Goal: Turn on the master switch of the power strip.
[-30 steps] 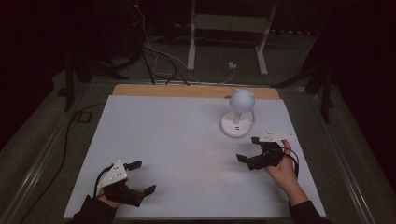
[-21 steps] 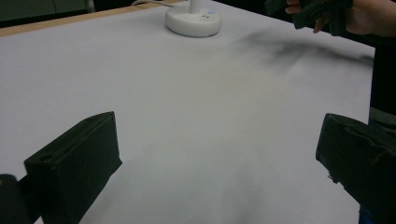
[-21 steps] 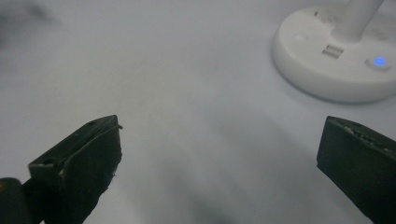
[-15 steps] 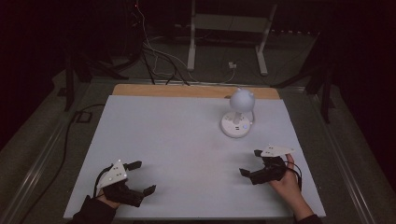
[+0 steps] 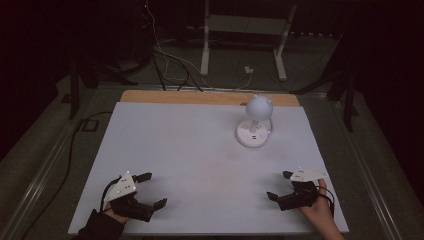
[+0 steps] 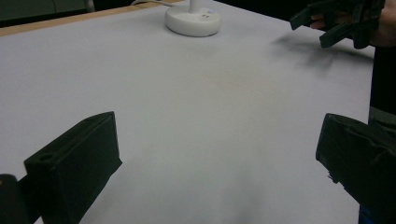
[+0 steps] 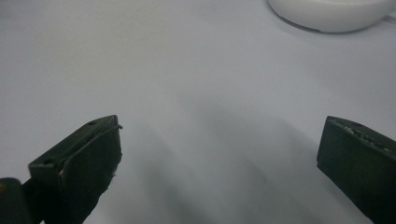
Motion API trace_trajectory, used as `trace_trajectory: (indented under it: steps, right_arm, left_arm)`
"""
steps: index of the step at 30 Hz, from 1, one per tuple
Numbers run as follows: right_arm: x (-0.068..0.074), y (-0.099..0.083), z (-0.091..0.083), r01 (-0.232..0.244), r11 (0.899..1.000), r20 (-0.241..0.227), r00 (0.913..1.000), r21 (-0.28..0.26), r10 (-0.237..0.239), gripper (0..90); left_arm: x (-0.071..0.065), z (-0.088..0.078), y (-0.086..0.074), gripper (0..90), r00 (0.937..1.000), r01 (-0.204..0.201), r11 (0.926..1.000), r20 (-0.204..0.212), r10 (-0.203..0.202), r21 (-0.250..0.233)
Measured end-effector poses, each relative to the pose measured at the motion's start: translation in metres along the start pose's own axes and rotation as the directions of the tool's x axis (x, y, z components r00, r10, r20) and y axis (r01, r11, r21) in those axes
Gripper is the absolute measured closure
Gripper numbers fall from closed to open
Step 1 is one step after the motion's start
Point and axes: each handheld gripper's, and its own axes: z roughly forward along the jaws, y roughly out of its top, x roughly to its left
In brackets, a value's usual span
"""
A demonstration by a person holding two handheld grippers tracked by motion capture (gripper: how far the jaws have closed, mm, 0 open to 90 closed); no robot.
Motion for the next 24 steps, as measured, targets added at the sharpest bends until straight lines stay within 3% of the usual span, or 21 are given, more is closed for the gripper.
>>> trace_trajectory:
  steps: [12, 24]
  right_arm:
    - [0.002, -0.018, -0.014, 0.017, 1.0, 0.05, 0.9986, 0.01, -0.017, 0.0]
    - [0.002, -0.02, -0.009, 0.036, 0.999, 0.067, 0.997, 0.038, -0.038, 0.0]
  left_arm:
    - [-0.001, 0.0, 0.0, 0.2, 1.0, 0.0, 1.0, 0.0, 0.0, 0.001]
    - [0.0, 0.0, 0.0, 0.2, 1.0, -0.001, 1.0, 0.0, 0.001, 0.005]
